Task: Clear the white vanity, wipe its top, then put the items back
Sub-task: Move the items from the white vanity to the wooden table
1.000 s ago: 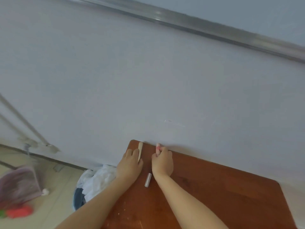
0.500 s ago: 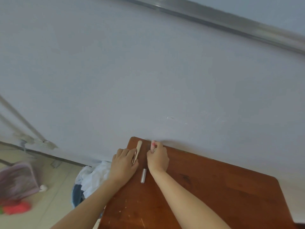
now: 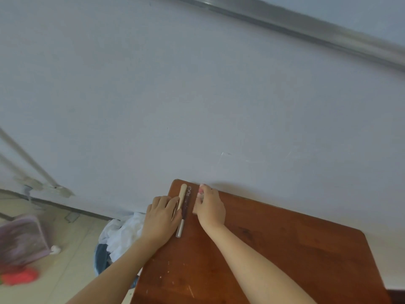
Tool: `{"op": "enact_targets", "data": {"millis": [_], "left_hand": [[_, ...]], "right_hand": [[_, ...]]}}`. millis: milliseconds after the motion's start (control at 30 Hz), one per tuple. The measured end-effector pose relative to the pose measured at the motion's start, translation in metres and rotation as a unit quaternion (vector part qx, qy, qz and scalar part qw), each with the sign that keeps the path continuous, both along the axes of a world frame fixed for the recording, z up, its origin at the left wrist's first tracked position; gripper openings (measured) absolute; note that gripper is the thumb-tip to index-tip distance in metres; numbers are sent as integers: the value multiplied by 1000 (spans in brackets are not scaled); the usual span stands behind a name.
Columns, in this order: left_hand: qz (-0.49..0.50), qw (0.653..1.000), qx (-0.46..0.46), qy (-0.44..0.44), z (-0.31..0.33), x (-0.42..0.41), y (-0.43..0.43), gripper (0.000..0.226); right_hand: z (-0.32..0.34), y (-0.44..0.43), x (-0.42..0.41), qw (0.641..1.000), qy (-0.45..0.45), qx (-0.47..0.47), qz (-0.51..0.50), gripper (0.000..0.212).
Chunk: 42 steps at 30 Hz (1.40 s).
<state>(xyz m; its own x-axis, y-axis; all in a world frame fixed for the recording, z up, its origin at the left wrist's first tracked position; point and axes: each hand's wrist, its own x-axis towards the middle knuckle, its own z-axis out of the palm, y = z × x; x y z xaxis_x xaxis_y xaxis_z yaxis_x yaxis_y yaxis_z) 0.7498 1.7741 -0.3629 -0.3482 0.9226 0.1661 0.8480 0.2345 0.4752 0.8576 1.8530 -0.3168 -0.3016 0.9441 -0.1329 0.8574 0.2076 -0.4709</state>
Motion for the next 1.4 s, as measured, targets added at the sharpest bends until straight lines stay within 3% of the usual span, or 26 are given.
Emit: {"op": "enact_targets", "data": {"millis": [167, 533, 633, 767, 867, 1133, 1400], "left_hand": [[-9, 1000, 20, 10, 0, -4, 1, 39], [-49, 999, 1, 0, 11, 0, 4, 35], [-53, 998, -16, -16, 9, -1, 4, 46], [-38, 995, -30, -87, 14, -1, 3, 82], [-36, 992, -50, -106, 16, -3, 3, 92], [-56, 991, -80, -92, 32, 1, -1, 100], [-113, 993, -42, 11, 53, 21, 2, 87]], "right_hand": [[1, 8, 8, 999, -28, -11, 45, 47], [-1, 2, 22, 983, 17, -38, 178, 61], [1, 3, 24, 981, 49, -73, 172, 65], [7, 3, 36, 983, 73, -77, 150, 64], [15, -1, 48, 984, 72, -84, 138, 64], [34, -22, 89, 987, 104, -80, 94, 67], [46, -33, 133, 994, 88, -23, 67, 63]]}}
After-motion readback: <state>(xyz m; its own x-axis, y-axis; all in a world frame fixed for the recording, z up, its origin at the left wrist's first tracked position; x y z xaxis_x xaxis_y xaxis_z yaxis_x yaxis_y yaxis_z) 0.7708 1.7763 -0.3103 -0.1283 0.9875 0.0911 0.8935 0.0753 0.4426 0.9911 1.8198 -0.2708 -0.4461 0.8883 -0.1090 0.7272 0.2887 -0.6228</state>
